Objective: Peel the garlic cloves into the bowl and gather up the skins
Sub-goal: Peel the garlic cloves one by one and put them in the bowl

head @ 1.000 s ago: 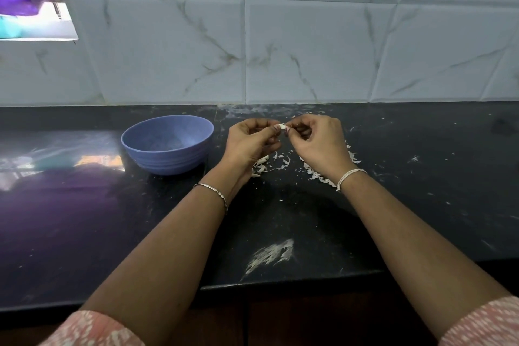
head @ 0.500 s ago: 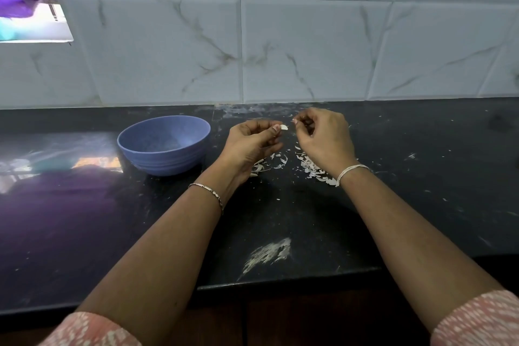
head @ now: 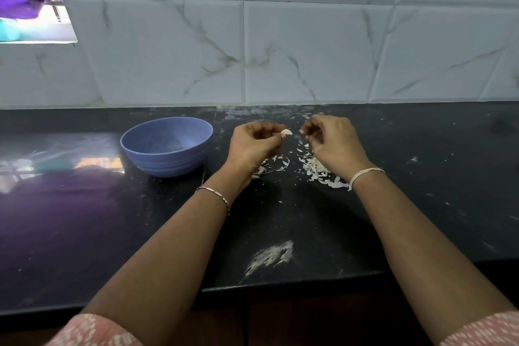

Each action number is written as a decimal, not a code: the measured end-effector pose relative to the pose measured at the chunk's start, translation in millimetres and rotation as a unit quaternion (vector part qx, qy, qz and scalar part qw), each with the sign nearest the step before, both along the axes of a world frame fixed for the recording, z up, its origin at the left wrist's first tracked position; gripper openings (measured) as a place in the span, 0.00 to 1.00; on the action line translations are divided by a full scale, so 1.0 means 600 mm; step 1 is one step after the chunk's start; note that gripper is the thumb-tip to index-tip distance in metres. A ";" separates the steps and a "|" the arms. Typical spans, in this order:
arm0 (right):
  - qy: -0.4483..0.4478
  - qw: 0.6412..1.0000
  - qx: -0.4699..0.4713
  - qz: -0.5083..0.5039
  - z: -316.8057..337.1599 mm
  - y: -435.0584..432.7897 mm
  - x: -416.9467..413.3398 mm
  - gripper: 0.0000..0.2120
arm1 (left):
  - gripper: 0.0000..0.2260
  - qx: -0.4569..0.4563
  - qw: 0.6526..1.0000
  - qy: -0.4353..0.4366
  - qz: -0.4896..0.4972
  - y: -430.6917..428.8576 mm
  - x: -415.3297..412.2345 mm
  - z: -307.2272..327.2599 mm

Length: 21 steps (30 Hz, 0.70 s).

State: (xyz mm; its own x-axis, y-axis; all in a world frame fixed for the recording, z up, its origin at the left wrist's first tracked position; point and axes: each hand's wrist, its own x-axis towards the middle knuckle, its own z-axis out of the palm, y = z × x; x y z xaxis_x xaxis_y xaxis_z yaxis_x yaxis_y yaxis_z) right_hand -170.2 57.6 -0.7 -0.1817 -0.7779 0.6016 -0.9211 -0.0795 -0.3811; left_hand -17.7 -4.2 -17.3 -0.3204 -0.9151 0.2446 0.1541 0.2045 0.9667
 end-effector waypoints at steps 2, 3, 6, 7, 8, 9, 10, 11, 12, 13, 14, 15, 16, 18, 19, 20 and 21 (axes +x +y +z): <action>-0.052 0.998 -0.006 0.038 -0.001 -0.001 0.005 0.10 | 0.05 -0.002 1.000 0.000 0.013 0.001 0.000 0.001; -0.082 0.995 -0.012 0.048 -0.001 -0.002 0.008 0.09 | 0.05 -0.002 1.000 0.003 0.015 0.002 -0.001 0.001; -0.151 0.986 -0.022 0.061 -0.001 -0.007 0.018 0.04 | 0.05 0.004 1.000 0.015 0.004 0.005 0.000 0.002; -0.169 0.983 -0.019 0.062 -0.002 -0.010 0.019 0.03 | 0.05 0.007 1.000 0.018 -0.004 0.005 0.000 0.002; -0.185 0.981 -0.015 0.063 -0.003 -0.012 0.020 0.03 | 0.05 0.011 1.000 0.023 -0.014 0.005 0.000 0.002; -0.197 0.978 -0.012 0.064 -0.003 -0.013 0.020 0.02 | 0.04 0.017 0.999 0.028 -0.024 0.005 0.000 0.002; -0.207 0.976 -0.012 0.064 -0.004 -0.014 0.020 0.02 | 0.04 0.023 0.999 0.032 -0.032 0.005 0.000 0.002; -0.218 0.974 -0.013 0.066 -0.004 -0.015 0.019 0.02 | 0.03 0.029 0.998 0.035 -0.037 0.006 0.001 0.003; -0.231 0.970 -0.013 0.070 -0.005 -0.016 0.018 0.02 | 0.03 0.032 0.998 0.035 -0.040 0.005 0.001 0.003; -0.243 0.967 -0.013 0.075 -0.006 -0.017 0.017 0.02 | 0.03 0.032 0.998 0.036 -0.041 0.004 0.001 0.003; -0.254 0.964 -0.012 0.079 -0.008 -0.018 0.016 0.03 | 0.03 0.032 0.998 0.036 -0.042 0.003 0.002 0.002; -0.265 0.961 -0.010 0.083 -0.009 -0.019 0.015 0.04 | 0.04 0.030 0.998 0.036 -0.044 0.002 0.003 0.002; -0.279 0.956 -0.007 0.090 -0.010 -0.019 0.014 0.06 | 0.04 0.030 0.998 0.036 -0.046 0.001 0.004 0.002; -0.316 0.943 -0.001 0.107 -0.010 -0.018 0.016 0.06 | 0.05 0.031 0.998 0.034 -0.048 0.001 0.007 0.002; -0.334 0.936 0.002 0.114 -0.009 -0.016 0.016 0.05 | 0.05 0.031 0.998 0.034 -0.049 0.001 0.007 0.003; -0.347 0.930 0.006 0.119 -0.008 -0.014 0.018 0.05 | 0.05 0.032 0.998 0.035 -0.049 0.002 0.008 0.004; -0.354 0.927 0.009 0.121 -0.006 -0.012 0.019 0.04 | 0.04 0.033 0.998 0.036 -0.049 0.002 0.008 0.004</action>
State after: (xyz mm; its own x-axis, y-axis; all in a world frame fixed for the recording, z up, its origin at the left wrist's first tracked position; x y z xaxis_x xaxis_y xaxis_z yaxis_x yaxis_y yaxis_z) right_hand -159.0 50.4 -4.6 -0.3456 -0.8562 0.3841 -0.3949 -0.2386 -0.8872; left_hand -12.8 -3.1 -14.7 -0.3928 -0.8952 0.2107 0.2389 0.1219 0.9634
